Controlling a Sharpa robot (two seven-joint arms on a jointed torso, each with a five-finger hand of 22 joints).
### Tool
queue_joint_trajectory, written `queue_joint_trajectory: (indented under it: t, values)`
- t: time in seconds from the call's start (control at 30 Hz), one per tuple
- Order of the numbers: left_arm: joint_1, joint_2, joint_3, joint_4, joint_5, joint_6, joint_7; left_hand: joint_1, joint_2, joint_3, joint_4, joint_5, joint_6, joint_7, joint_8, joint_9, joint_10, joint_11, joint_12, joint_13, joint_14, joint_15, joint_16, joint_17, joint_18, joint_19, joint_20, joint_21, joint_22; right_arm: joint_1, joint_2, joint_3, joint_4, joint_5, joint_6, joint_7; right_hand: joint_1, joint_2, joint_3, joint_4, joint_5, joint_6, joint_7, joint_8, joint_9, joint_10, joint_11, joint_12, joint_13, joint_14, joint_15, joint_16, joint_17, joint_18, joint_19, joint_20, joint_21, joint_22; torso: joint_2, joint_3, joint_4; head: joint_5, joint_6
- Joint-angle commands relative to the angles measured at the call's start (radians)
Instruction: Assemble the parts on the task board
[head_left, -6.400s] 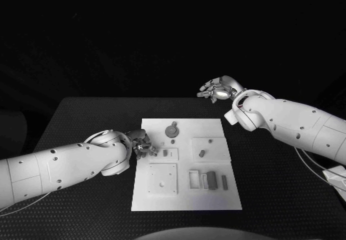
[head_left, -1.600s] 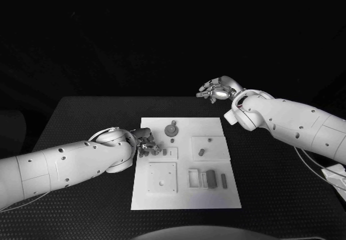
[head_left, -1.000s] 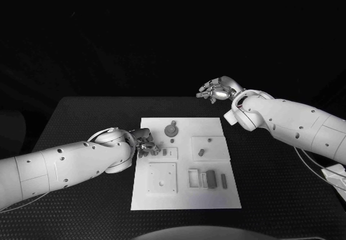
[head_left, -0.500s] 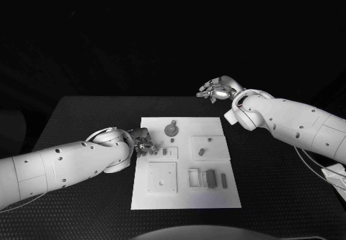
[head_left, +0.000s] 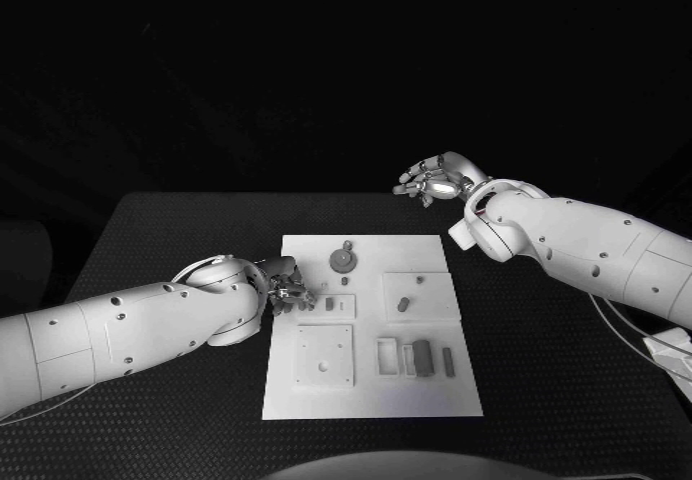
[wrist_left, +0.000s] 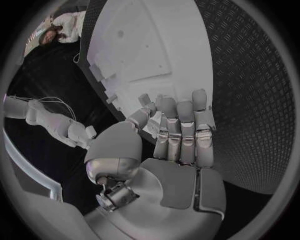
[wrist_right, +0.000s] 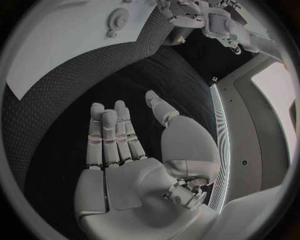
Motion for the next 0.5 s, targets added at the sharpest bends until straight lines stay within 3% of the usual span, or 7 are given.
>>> queue_joint_trajectory:
  t: [0.03, 0.5]
  values:
    - [-0.017, 0.002, -0.013, -0.006, 0.024, 0.049, -0.047, 0.007, 0.0, 0.032, -0.028, 0.005, 0.007, -0.002, 0.004, 0.0, 0.024, -0.028, -0.004, 0.002, 0.01, 0.0, 0.004, 0.001, 0.01, 0.002, -0.002, 0.005, 0.02, -0.001, 0.0, 0.001, 0.001, -0.001, 0.012, 0.006, -0.009, 0.001, -0.004, 0.002, 0.004, 0.0, 0.005, -0.001, -0.001, -0.005, -0.001, 0.005, -0.002, -0.002, -0.007, 0.0, -0.001, 0.015, 0.0, 0.005, -0.006, 0.001, 0.0, 0.0009, -0.0004, 0.001, 0.001]
    - [-0.017, 0.011, -0.012, -0.01, 0.045, 0.043, -0.045, -0.002, -0.001, 0.033, -0.025, 0.028, 0.008, -0.002, 0.004, 0.002, 0.025, -0.028, -0.005, 0.005, 0.011, 0.0, 0.004, 0.002, 0.009, 0.002, -0.002, 0.006, 0.019, -0.001, 0.002, 0.001, 0.0, 0.0, 0.012, 0.007, -0.009, 0.001, -0.004, 0.002, 0.004, 0.0, 0.005, -0.001, -0.001, -0.006, -0.001, 0.006, -0.003, -0.002, -0.007, 0.0, -0.002, 0.015, 0.0, 0.005, -0.006, 0.001, 0.001, 0.001, -0.0008, 0.001, 0.003]
